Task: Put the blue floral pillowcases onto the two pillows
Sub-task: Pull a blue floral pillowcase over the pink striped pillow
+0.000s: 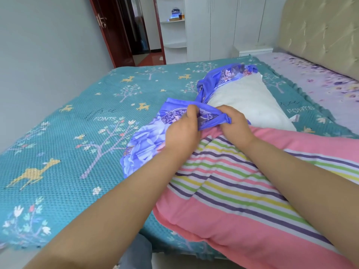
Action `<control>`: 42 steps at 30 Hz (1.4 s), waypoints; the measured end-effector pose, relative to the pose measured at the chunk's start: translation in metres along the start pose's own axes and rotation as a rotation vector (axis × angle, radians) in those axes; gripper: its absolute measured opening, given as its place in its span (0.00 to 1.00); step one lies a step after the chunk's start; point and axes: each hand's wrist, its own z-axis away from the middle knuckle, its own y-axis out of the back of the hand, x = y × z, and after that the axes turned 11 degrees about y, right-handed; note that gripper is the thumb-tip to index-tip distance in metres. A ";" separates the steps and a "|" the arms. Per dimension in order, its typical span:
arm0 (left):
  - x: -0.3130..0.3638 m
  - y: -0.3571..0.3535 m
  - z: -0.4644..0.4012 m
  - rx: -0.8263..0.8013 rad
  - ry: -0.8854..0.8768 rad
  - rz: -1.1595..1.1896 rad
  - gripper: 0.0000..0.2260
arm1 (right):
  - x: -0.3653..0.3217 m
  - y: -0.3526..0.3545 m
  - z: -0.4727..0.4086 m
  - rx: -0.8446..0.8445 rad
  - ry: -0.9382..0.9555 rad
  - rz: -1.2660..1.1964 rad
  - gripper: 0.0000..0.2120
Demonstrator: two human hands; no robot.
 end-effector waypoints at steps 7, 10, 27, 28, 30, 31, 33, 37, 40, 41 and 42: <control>-0.020 0.024 -0.033 0.145 0.104 -0.132 0.12 | -0.019 -0.005 -0.001 -0.221 0.025 0.252 0.13; -0.002 0.033 -0.030 0.164 0.110 0.057 0.07 | -0.016 -0.004 -0.005 0.004 -0.058 0.142 0.15; -0.013 0.046 -0.055 -0.186 0.239 0.290 0.09 | -0.014 0.005 -0.014 -0.346 -0.342 0.182 0.25; -0.013 0.047 -0.056 -0.199 0.235 0.320 0.08 | -0.015 0.006 -0.019 -0.371 -0.349 0.172 0.21; -0.014 0.046 -0.058 -0.210 0.236 0.381 0.08 | -0.020 0.006 -0.023 -0.396 -0.350 0.125 0.16; -0.015 0.045 -0.059 -0.211 0.240 0.395 0.08 | -0.022 0.004 -0.022 -0.407 -0.344 0.116 0.14; -0.015 0.044 -0.061 -0.208 0.250 0.360 0.10 | -0.029 -0.007 -0.015 -0.399 -0.293 0.059 0.15; 0.004 0.047 -0.057 -0.219 0.176 0.191 0.12 | -0.052 -0.050 0.012 -0.467 -0.010 0.143 0.10; 0.026 0.039 -0.043 -0.344 0.034 0.113 0.08 | -0.062 -0.067 0.020 -0.560 0.100 0.421 0.13; 0.024 0.036 -0.040 -0.364 0.025 0.094 0.07 | -0.061 -0.069 0.022 -0.571 0.122 0.498 0.15; 0.017 0.036 -0.040 -0.370 0.060 0.106 0.07 | -0.062 -0.067 0.026 -0.561 0.175 0.544 0.16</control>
